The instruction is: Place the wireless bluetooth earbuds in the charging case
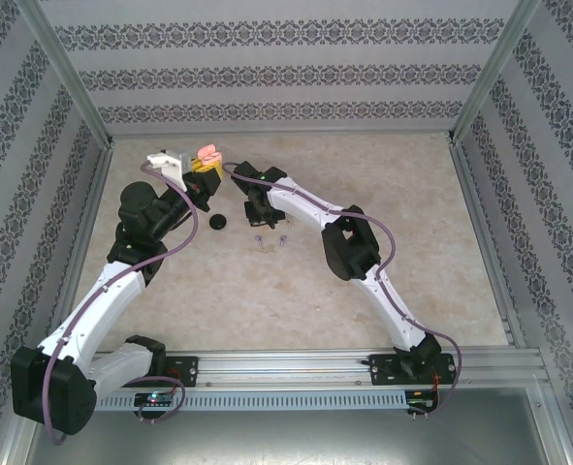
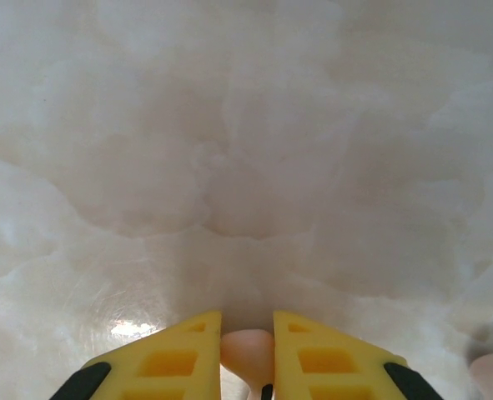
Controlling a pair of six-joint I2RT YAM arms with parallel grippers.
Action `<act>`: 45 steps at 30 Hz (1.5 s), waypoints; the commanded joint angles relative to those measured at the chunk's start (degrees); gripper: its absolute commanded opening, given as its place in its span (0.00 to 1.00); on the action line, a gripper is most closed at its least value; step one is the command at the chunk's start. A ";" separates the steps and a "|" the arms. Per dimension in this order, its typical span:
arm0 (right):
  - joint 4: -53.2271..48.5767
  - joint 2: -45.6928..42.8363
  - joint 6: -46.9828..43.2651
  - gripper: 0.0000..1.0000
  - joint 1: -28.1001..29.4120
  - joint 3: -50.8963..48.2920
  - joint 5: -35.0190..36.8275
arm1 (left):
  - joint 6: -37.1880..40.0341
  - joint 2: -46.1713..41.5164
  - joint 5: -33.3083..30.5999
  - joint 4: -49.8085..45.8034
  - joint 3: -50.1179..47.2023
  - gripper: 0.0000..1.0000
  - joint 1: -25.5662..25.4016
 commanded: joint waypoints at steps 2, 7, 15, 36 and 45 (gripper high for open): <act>1.86 -1.99 -0.06 0.18 0.12 -1.14 -0.34 | -0.18 -0.13 -0.83 1.26 0.23 0.00 -0.02; 4.02 -7.68 -0.31 0.17 -1.07 -4.88 0.37 | 0.68 -0.08 -0.64 -0.87 1.30 0.00 -0.05; 7.87 -19.05 -1.56 0.16 -3.75 -12.89 1.19 | 2.77 0.52 2.60 -2.80 2.68 0.00 -0.04; 20.50 -58.82 -12.93 0.17 -7.48 -35.41 0.62 | 20.50 6.43 12.71 14.07 -6.84 0.00 -9.57; 32.62 -71.68 -18.88 0.18 -4.00 -47.81 -4.61 | 19.61 12.70 15.13 21.95 -5.19 0.00 -13.66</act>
